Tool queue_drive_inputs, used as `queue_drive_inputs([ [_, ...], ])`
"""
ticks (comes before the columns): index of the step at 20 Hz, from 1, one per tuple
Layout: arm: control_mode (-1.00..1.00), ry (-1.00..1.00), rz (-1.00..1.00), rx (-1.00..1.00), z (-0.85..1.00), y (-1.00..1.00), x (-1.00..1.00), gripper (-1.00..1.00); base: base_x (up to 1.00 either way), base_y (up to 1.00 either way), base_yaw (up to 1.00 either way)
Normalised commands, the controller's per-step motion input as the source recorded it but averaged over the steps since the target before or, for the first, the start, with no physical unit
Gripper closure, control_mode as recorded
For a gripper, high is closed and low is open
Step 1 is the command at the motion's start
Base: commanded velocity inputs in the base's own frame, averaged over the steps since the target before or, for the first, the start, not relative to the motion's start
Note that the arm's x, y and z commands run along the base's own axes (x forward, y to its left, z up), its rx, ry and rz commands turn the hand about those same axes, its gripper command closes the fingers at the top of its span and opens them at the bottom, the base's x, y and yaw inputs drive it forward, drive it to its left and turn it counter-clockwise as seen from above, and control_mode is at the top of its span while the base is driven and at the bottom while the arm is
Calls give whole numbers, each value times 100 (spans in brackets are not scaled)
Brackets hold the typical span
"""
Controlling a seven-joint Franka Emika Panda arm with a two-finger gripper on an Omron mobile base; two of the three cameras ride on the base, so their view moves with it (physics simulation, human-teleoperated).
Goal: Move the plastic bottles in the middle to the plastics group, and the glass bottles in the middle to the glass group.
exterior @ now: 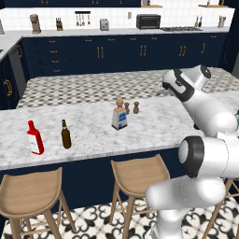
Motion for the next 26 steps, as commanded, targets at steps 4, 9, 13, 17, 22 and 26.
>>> queue_drive_inputs([
  [4,-100,7,31,-3,0,75,29,-100,0,0,0],
  [9,-100,15,25,-12,-11,72,44,-100,0,0,0],
  [13,-100,0,10,-15,-15,63,15,-100,0,0,0],
  [17,-100,9,0,-13,-18,62,16,-100,0,0,0],
  [22,-100,13,0,-15,-41,36,21,-100,0,0,0],
  [26,-100,9,0,-8,-37,13,40,-100,0,0,0],
])
